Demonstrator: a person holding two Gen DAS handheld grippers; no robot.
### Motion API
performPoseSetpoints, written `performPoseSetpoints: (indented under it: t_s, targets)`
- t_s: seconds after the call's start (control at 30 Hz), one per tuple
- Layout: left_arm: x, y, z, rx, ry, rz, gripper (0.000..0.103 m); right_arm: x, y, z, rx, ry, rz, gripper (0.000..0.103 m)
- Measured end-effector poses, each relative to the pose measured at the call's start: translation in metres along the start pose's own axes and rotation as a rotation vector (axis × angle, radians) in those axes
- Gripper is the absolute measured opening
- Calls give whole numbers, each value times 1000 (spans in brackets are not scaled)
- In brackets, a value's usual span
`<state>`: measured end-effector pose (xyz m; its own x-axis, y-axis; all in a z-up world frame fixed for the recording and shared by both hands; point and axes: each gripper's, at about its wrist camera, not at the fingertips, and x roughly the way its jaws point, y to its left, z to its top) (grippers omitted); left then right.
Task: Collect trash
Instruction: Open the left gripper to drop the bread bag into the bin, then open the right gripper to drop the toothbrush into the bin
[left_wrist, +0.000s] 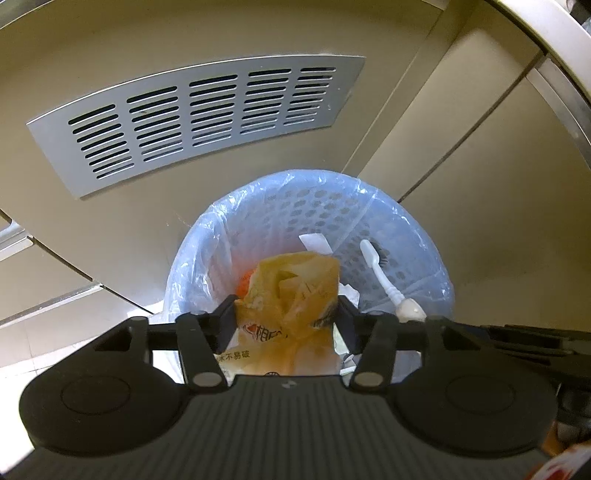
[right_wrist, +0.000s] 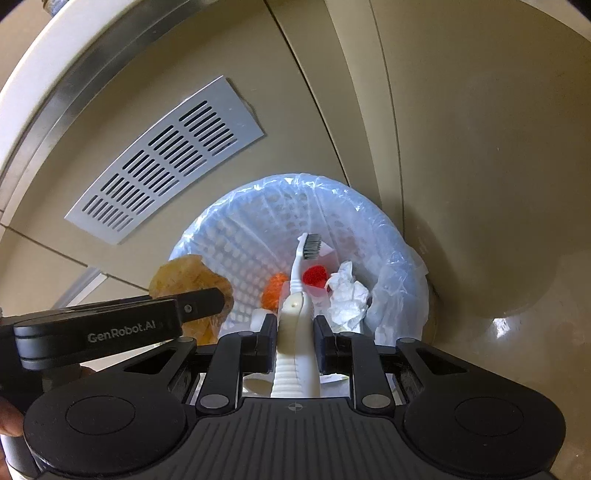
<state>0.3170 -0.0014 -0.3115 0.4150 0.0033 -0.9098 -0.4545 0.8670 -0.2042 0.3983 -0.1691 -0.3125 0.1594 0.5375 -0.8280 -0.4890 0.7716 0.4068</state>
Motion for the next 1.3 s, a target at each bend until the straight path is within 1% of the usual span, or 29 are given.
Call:
performPoseSetpoints:
  t_s: [0.07,0.1,0.4,0.83,0.9,1.0,1.03,1.07,1.1,1.13,1.17,1.3]
  targets:
    - [-1,1,0,-4,3,-4,60,1,0,0,5,-1,-4,21]
    - [-2,2,0,-7,2,-5,61,1,0,1,7,-2,-5,21]
    - [-12,10,0,-17,-12,-15,61,3,4,4,8,-4,-10,21]
    - [-16,18,-2,-20,-16,-7,61,23,4,7,14,35,-14,21]
    - [-16,19,-3,-22,-16,-6,61,26,5,7,3,30,-17,21]
    - [-15,19,-4,-24,-15,-2,61,28,9,7,-33,3,-46,21]
    - [-15,20,-4,-24,-15,1,61,30,9,7,-36,-7,-54,22]
    - [-15,20,-5,-23,-15,2,61,30,8,7,-36,-19,-65,28]
    - [-15,20,-5,-24,-14,3,61,31,7,6,-40,-24,-74,41]
    - [-15,20,-5,-24,-14,2,61,32,8,6,-46,-23,-79,46]
    - [-15,20,-5,-24,-14,1,61,32,8,5,-53,-22,-83,49]
    - [-15,21,-7,-21,-13,3,61,31,6,2,-55,-4,-87,49]
